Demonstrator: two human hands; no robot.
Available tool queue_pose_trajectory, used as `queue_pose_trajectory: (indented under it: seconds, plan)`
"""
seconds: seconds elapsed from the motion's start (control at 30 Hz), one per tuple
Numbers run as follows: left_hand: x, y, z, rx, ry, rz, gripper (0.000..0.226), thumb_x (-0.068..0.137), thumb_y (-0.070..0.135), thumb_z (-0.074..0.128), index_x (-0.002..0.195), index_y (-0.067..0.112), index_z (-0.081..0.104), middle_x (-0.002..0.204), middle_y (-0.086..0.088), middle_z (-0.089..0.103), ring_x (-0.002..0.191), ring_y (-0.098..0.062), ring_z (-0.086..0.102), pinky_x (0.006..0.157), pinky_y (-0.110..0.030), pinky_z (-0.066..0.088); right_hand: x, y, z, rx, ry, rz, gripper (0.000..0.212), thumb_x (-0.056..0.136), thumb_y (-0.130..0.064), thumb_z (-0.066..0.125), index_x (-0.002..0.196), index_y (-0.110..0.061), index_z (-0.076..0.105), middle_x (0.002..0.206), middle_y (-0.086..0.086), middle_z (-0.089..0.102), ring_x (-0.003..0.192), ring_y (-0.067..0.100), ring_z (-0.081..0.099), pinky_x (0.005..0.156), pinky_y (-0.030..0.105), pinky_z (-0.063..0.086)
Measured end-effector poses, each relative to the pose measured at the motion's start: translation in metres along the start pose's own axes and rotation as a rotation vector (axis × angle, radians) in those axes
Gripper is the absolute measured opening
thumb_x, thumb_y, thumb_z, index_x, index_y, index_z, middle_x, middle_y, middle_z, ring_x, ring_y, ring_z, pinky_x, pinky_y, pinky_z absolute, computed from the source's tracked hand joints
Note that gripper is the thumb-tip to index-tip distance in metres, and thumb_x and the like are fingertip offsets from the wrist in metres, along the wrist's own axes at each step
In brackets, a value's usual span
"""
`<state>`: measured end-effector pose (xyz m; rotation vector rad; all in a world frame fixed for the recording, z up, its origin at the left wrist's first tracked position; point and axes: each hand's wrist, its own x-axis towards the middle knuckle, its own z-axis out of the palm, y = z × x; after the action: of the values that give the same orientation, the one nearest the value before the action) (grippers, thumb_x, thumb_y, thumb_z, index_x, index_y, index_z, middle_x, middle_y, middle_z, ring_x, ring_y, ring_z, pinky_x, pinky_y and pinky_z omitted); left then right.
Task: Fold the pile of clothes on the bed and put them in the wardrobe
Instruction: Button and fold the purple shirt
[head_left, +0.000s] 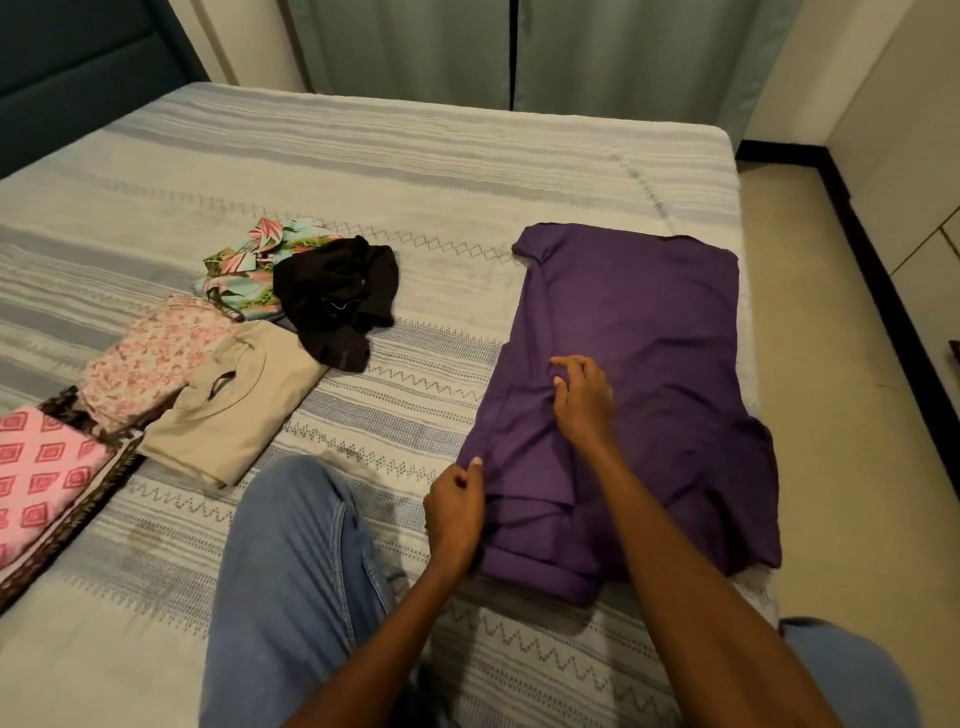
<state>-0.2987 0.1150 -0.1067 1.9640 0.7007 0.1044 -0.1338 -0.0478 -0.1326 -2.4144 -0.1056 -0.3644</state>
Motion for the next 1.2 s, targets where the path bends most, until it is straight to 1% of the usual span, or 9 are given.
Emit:
queue_pose_trajectory:
  seconds: [0.1, 0.2, 0.37, 0.43, 0.53, 0.7, 0.87, 1.03, 1.2]
  plan:
    - [0.003, 0.004, 0.008, 0.303, 0.017, 0.458, 0.035, 0.099, 0.042, 0.052, 0.074, 0.018, 0.054, 0.076, -0.004, 0.061, 0.074, -0.026, 0.055, 0.066, -0.039, 0.042, -0.013, 0.012, -0.005, 0.046, 0.025, 0.057, 0.016, 0.091, -0.014, 0.062, 0.106, -0.017, 0.062, 0.113, 0.007, 0.060, 0.106, 0.034, 0.056, 0.086, 0.049, 0.048]
    - [0.019, -0.008, 0.025, 0.542, -0.074, 0.784, 0.031, 0.097, 0.041, 0.047, 0.113, 0.021, 0.066, 0.118, -0.005, 0.064, 0.106, -0.028, 0.059, 0.090, -0.039, 0.048, -0.021, 0.020, -0.005, -0.053, -0.091, 0.012, 0.016, 0.093, -0.021, 0.062, 0.109, -0.021, 0.063, 0.117, 0.004, 0.061, 0.111, 0.032, 0.054, 0.089, 0.045, 0.044]
    - [0.034, -0.030, 0.031, 0.854, -0.304, 0.621, 0.079, 0.094, 0.070, 0.014, 0.154, 0.021, 0.034, 0.161, -0.005, 0.029, 0.148, -0.032, 0.029, 0.118, -0.048, 0.023, -0.019, 0.032, -0.007, -0.124, -0.230, 0.003, 0.031, 0.097, -0.020, 0.054, 0.125, -0.027, 0.063, 0.127, 0.004, 0.059, 0.123, 0.030, 0.047, 0.098, 0.045, 0.039]
    - [0.032, -0.033, 0.028, 0.880, -0.274, 0.631, 0.090, 0.092, 0.075, 0.002, 0.153, 0.019, 0.037, 0.159, -0.006, 0.033, 0.145, -0.034, 0.035, 0.115, -0.050, 0.028, -0.016, 0.033, -0.009, -0.141, -0.253, 0.011, 0.034, 0.095, -0.019, 0.056, 0.126, -0.029, 0.063, 0.124, 0.004, 0.057, 0.122, 0.030, 0.046, 0.098, 0.044, 0.039]
    - [0.032, -0.027, 0.026, 0.902, -0.323, 0.613, 0.104, 0.080, 0.081, -0.011, 0.159, 0.020, 0.018, 0.166, -0.003, 0.011, 0.152, -0.031, 0.011, 0.122, -0.046, 0.010, -0.013, 0.030, -0.014, -0.128, -0.239, 0.023, 0.034, 0.094, -0.019, 0.058, 0.127, -0.028, 0.061, 0.124, 0.005, 0.055, 0.120, 0.031, 0.048, 0.096, 0.045, 0.040]
    - [0.038, -0.017, 0.026, 0.838, -0.308, 0.693, 0.085, 0.089, 0.077, 0.013, 0.156, 0.026, 0.027, 0.165, 0.001, 0.015, 0.153, -0.019, 0.010, 0.122, -0.041, 0.006, -0.010, 0.029, -0.012, -0.155, -0.177, -0.116, 0.036, 0.096, -0.025, 0.055, 0.132, -0.029, 0.057, 0.129, 0.000, 0.055, 0.117, 0.026, 0.051, 0.090, 0.043, 0.045]
    - [0.059, -0.001, 0.037, 0.792, -0.115, 0.786, 0.060, 0.097, 0.064, 0.029, 0.127, 0.024, 0.063, 0.126, 0.000, 0.064, 0.113, -0.026, 0.059, 0.095, -0.039, 0.042, 0.011, 0.033, -0.006, -0.036, -0.173, -0.052, 0.029, 0.098, -0.025, 0.055, 0.126, -0.025, 0.064, 0.122, 0.003, 0.062, 0.113, 0.030, 0.054, 0.094, 0.043, 0.044]
    - [0.109, 0.051, 0.053, 0.613, -0.041, 0.820, 0.037, 0.098, 0.046, 0.040, 0.113, 0.024, 0.065, 0.108, 0.000, 0.068, 0.096, -0.028, 0.062, 0.084, -0.040, 0.045, 0.071, 0.037, -0.005, 0.018, -0.190, 0.010, 0.023, 0.096, -0.019, 0.055, 0.112, -0.023, 0.071, 0.112, 0.007, 0.066, 0.102, 0.035, 0.059, 0.089, 0.045, 0.049]
    - [0.191, 0.118, 0.077, 0.290, -0.159, 0.608, 0.022, 0.099, 0.029, 0.048, 0.114, 0.023, 0.063, 0.108, 0.002, 0.069, 0.091, -0.018, 0.064, 0.075, -0.031, 0.047, 0.150, 0.045, -0.004, -0.078, -0.257, -0.007, 0.025, 0.098, -0.021, 0.054, 0.117, -0.020, 0.070, 0.121, 0.007, 0.065, 0.111, 0.032, 0.058, 0.091, 0.045, 0.049]
